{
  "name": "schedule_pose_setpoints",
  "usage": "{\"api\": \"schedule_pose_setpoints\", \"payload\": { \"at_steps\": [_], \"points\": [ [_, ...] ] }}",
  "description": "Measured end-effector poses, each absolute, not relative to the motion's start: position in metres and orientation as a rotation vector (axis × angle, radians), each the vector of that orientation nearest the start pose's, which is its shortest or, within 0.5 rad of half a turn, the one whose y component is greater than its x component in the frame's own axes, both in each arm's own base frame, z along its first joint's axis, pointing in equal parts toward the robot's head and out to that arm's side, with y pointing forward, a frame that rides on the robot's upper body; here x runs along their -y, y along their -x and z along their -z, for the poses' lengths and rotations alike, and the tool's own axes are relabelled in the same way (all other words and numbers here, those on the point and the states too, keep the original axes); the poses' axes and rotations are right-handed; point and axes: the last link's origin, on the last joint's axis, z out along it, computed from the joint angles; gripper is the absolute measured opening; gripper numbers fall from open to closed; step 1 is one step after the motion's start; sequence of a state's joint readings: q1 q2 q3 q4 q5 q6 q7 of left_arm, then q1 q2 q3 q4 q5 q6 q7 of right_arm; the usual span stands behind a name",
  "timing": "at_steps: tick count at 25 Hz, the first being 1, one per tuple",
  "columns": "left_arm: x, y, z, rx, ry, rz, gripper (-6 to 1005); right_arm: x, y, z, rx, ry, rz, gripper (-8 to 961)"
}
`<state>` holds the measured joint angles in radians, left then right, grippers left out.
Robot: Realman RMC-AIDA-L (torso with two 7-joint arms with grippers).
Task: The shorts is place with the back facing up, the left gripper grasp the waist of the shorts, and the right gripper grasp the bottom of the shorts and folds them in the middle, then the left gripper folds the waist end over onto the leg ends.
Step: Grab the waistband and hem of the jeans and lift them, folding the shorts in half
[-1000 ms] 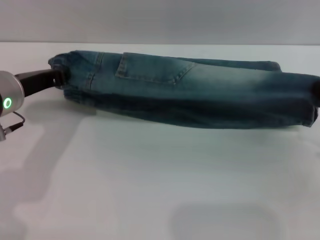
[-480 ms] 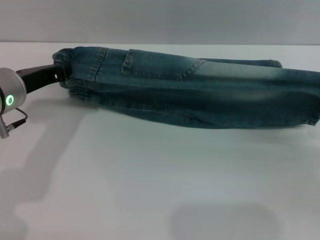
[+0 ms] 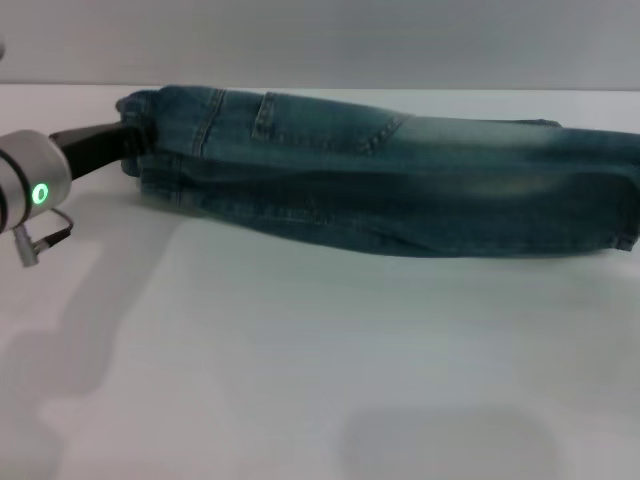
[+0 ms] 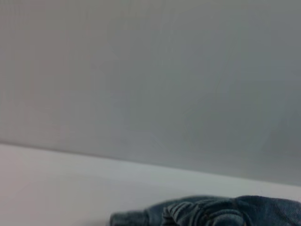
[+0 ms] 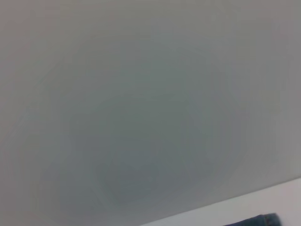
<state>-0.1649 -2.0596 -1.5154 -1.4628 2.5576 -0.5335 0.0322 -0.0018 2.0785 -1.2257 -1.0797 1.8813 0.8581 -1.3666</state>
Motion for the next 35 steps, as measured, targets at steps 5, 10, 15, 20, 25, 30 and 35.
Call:
{"api": "schedule_pose_setpoints", "payload": {
  "at_steps": [5,10,15,20,25,30,35],
  "points": [
    [-0.381,0.222,-0.016,1.044,1.828,0.464,209,-0.326,-0.337,-0.064,-1.156,1.771,-0.875,75],
    [-0.404,0.219,-0.002,0.958,1.84,0.466,258,-0.342,-0.341,-0.073,-1.116,1.769,-0.887,81],
    [-0.414,0.216,0.001,0.94,1.84,0.466,349,-0.343,-0.337,-0.074,-1.083,1.783,-0.893,269],
    [-0.416,0.217,-0.002,0.934,1.821,0.483,440,-0.336,-0.327,-0.061,-1.068,1.871,-0.939,509],
    [-0.415,0.221,-0.004,0.963,1.827,0.45,696,-0.324,-0.319,-0.042,-1.019,1.978,-0.965,600],
    [-0.414,0.248,-0.006,1.068,1.814,0.334,812,-0.32,-0.318,-0.035,-1.033,2.011,-0.984,641],
    [-0.419,0.266,0.007,1.099,1.823,0.23,859,-0.316,-0.314,-0.034,-1.024,2.036,-1.016,639]
  ]
}}
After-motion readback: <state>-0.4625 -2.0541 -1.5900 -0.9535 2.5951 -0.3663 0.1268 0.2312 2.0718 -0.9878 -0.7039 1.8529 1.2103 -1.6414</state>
